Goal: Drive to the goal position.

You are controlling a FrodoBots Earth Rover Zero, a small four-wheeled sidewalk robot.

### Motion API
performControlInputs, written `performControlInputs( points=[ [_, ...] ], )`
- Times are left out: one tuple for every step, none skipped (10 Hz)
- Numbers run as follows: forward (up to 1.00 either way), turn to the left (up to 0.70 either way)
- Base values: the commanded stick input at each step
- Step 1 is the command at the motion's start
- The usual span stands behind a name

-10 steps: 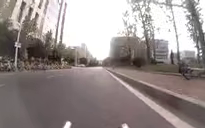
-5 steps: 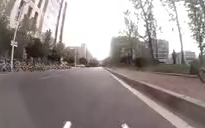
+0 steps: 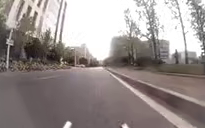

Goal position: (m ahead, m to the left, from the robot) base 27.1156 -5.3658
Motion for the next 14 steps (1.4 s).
performControlInputs(
  points=[
    [1.00, -0.08],
    [1.00, -0.26],
    [1.00, -0.36],
    [1.00, -0.36],
    [1.00, -0.36],
    [1.00, -0.34],
    [1.00, -0.15],
    [1.00, 0.00],
    [1.00, 0.00],
    [1.00, 0.00],
    [1.00, 0.00],
    [1.00, 0.00],
    [1.00, 0.00],
    [1.00, 0.00]
  ],
)
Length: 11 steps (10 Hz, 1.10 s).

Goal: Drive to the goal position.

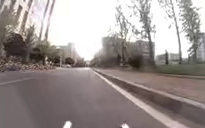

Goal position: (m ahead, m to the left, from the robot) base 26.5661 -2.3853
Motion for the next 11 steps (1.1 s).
performControlInputs(
  points=[
    [1.00, 0.00],
    [1.00, 0.00],
    [1.00, 0.00],
    [1.00, 0.00],
    [1.00, 0.00],
    [1.00, 0.00],
    [1.00, 0.00],
    [1.00, 0.00],
    [1.00, 0.00],
    [1.00, 0.00],
    [1.00, 0.00]
  ],
)
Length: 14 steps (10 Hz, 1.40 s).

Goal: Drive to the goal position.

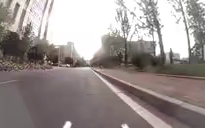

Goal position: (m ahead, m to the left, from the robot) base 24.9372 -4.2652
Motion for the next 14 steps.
performControlInputs(
  points=[
    [1.00, 0.01],
    [1.00, 0.03],
    [1.00, 0.06],
    [1.00, 0.16],
    [1.00, 0.23],
    [1.00, 0.35],
    [1.00, 0.25],
    [1.00, 0.04],
    [1.00, 0.00],
    [1.00, 0.00],
    [1.00, 0.00],
    [1.00, 0.02],
    [1.00, 0.03],
    [1.00, 0.05]
  ],
)
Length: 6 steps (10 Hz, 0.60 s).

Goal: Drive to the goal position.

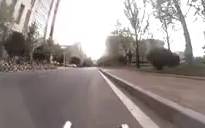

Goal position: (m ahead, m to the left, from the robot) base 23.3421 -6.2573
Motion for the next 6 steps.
performControlInputs(
  points=[
    [1.00, 0.04],
    [1.00, 0.00],
    [1.00, 0.00],
    [1.00, 0.00],
    [1.00, 0.00],
    [1.00, 0.00]
  ],
)
